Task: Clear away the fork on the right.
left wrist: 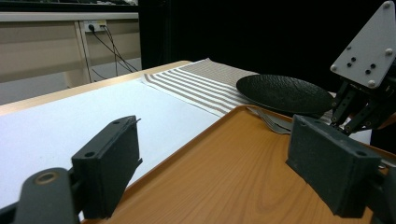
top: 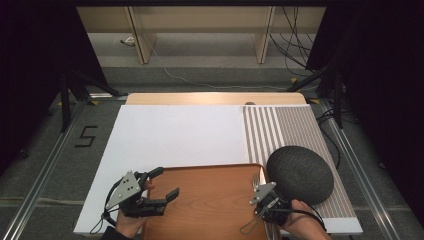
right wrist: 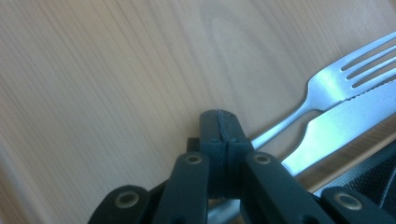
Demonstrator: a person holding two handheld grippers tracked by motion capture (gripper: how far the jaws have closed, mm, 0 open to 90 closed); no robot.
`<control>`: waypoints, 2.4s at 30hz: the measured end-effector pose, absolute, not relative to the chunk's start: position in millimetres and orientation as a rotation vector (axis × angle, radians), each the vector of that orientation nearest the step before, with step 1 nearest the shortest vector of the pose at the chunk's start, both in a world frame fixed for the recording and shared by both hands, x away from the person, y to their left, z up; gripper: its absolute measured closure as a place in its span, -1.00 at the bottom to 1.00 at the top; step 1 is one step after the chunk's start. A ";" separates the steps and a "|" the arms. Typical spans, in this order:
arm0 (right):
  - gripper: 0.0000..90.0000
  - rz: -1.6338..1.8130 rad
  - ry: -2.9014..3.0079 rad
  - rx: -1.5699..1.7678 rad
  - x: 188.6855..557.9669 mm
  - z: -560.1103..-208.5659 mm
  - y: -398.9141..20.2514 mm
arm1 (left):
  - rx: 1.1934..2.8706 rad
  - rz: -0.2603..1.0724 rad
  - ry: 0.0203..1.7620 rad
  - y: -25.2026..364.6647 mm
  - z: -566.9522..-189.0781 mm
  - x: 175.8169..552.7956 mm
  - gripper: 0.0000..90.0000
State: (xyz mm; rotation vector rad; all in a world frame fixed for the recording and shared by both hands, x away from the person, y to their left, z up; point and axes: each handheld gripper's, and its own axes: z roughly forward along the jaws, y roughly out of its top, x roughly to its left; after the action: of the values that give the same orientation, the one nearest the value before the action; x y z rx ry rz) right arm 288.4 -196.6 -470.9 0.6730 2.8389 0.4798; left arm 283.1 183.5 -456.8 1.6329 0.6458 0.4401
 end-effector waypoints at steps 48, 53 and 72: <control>-0.35 1.045 2.497 1.153 304.4 -447.8 -229.9 | 1.630 0.441 0.650 184.0 -456.8 283.5 -0.63; -0.36 1.083 2.454 1.201 304.5 -446.6 -235.9 | 1.634 0.442 0.647 183.4 -456.8 283.4 -0.63; -0.42 1.154 2.268 1.362 300.3 -445.7 -270.2 | 1.631 0.444 0.650 183.4 -456.4 283.7 -0.63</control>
State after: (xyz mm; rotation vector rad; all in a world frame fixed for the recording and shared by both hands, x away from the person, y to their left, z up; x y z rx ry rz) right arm 300.3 -270.2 -445.7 1.3617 2.2680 1.1541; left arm 283.7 183.4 -456.4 1.6315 0.6498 0.4437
